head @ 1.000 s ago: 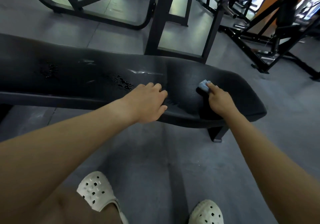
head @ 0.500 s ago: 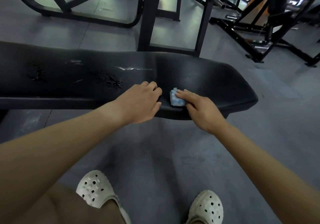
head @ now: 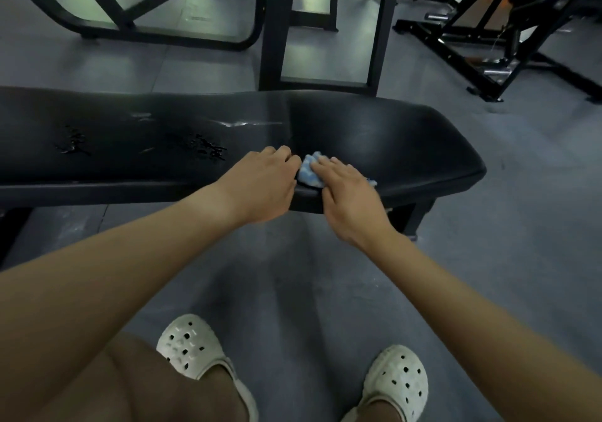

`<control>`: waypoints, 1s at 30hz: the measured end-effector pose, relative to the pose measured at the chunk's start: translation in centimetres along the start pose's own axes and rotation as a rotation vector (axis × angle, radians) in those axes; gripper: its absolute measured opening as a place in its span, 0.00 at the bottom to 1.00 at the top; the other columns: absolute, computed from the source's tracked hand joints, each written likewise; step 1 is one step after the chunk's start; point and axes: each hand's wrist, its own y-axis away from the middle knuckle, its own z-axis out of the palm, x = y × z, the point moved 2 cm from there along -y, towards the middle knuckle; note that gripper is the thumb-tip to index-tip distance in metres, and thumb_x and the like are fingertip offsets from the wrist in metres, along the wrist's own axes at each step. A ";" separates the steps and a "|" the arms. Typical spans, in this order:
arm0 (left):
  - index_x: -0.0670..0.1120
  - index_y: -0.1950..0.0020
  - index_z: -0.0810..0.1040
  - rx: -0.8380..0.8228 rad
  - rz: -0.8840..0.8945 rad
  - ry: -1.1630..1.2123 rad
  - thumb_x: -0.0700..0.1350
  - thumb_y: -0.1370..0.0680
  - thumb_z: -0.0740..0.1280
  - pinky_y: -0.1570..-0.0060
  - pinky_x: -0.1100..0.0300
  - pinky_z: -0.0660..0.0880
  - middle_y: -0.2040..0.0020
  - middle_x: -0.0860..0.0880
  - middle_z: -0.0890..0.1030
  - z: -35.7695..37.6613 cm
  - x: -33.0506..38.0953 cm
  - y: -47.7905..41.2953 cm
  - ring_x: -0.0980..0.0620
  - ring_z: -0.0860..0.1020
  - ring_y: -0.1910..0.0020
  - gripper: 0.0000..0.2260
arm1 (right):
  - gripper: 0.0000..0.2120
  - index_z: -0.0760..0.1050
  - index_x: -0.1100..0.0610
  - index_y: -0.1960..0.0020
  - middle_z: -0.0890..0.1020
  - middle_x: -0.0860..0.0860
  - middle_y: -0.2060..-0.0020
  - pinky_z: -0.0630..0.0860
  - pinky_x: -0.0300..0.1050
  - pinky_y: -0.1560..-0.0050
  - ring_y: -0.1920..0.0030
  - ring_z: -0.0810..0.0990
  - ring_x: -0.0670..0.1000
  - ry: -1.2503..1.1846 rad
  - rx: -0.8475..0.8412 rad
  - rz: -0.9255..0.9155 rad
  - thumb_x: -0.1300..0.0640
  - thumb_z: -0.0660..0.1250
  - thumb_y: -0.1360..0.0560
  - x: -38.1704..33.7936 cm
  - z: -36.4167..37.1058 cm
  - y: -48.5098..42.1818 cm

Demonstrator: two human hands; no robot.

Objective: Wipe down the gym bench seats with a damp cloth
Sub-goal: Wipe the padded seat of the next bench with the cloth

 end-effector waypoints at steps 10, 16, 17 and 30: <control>0.46 0.32 0.73 -0.023 0.079 0.053 0.50 0.17 0.59 0.44 0.47 0.77 0.36 0.47 0.73 0.1 3.7 -1.7 0.47 0.75 0.43 0.16 | 0.26 0.69 0.55 0.23 0.72 0.52 0.25 0.59 0.50 0.21 0.24 0.68 0.53 0.042 0.077 -0.064 0.60 0.55 0.21 7.7 -2.0 3.0; 0.45 0.31 0.73 -0.009 0.179 0.056 0.50 0.17 0.61 0.44 0.48 0.77 0.34 0.48 0.73 0.8 6.2 -2.6 0.47 0.75 0.42 0.16 | 0.22 0.69 0.52 0.23 0.70 0.50 0.24 0.61 0.50 0.24 0.22 0.64 0.53 -0.038 0.280 0.393 0.61 0.54 0.16 15.6 -5.2 3.9; 0.45 0.31 0.72 -0.004 0.186 0.053 0.50 0.17 0.61 0.44 0.49 0.77 0.34 0.48 0.73 0.9 6.4 -2.7 0.47 0.75 0.42 0.17 | 0.22 0.69 0.50 0.23 0.69 0.48 0.23 0.61 0.49 0.24 0.21 0.62 0.51 -0.067 0.302 0.456 0.59 0.53 0.15 16.5 -5.6 4.2; 0.45 0.28 0.70 0.023 0.226 -0.069 0.51 0.17 0.61 0.39 0.48 0.75 0.29 0.45 0.71 2.2 9.8 -4.7 0.46 0.74 0.36 0.19 | 0.24 0.69 0.54 0.23 0.71 0.48 0.24 0.55 0.41 0.23 0.20 0.60 0.54 -0.065 0.332 0.231 0.61 0.57 0.19 11.6 -2.2 5.2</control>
